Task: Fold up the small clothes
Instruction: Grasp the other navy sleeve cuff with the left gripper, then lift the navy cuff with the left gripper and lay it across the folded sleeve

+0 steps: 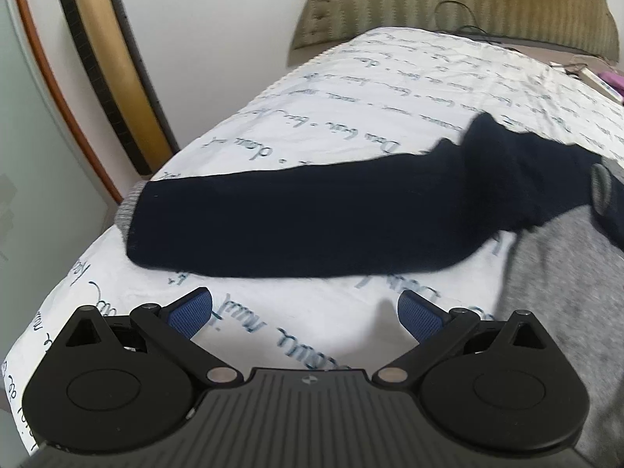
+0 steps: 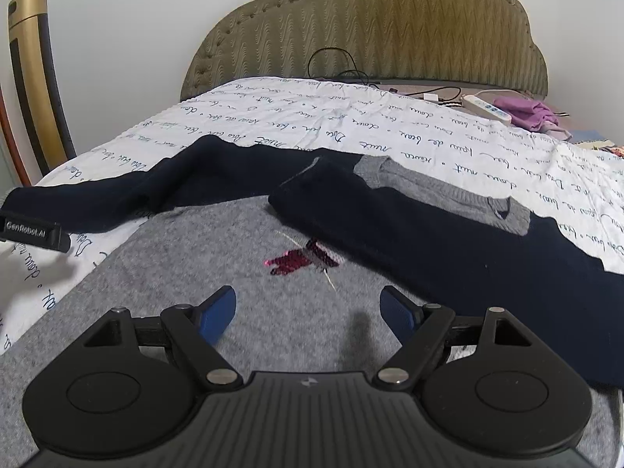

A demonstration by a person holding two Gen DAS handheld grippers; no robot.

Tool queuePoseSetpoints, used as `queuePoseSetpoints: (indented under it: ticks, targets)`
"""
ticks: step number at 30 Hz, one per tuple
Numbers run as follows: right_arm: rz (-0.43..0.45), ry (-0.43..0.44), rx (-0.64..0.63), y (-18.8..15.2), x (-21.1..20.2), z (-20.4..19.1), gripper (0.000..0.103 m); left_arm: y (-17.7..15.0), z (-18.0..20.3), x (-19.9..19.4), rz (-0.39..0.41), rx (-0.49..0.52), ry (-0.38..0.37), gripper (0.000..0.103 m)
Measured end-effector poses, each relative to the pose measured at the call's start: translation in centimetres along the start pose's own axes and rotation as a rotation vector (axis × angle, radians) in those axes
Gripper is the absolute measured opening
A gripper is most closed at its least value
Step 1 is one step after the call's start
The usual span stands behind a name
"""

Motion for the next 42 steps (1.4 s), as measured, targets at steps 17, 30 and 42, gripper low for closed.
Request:
queuePoseSetpoints:
  ticks: [17,30,42]
  targets:
    - [-0.008,0.008,0.013,-1.5,-0.4,0.1,0.081,2.1,-11.4,4.4,0.011,-0.657,-0.374,0.098]
    - [0.005,0.014,0.011,-1.8,-1.1,0.1,0.081,3.9,-14.7,6.3,0.063,-0.875,-0.447,0.025]
    - [0.002,0.025,0.05,-2.5,-1.7,2.0,0.081,7.8,-13.9,1.8,0.241,-0.654,-0.154,0.001]
Point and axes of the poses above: each gripper's, at about its wrist camera, not at the fingertips, and x roughly the way its jaws point, z to its right, y to its top, the point moved 4 cm from there along x, roughly the way its jaws point, and after that the axes turned 14 degrees about -z, right-handed, at the moved point
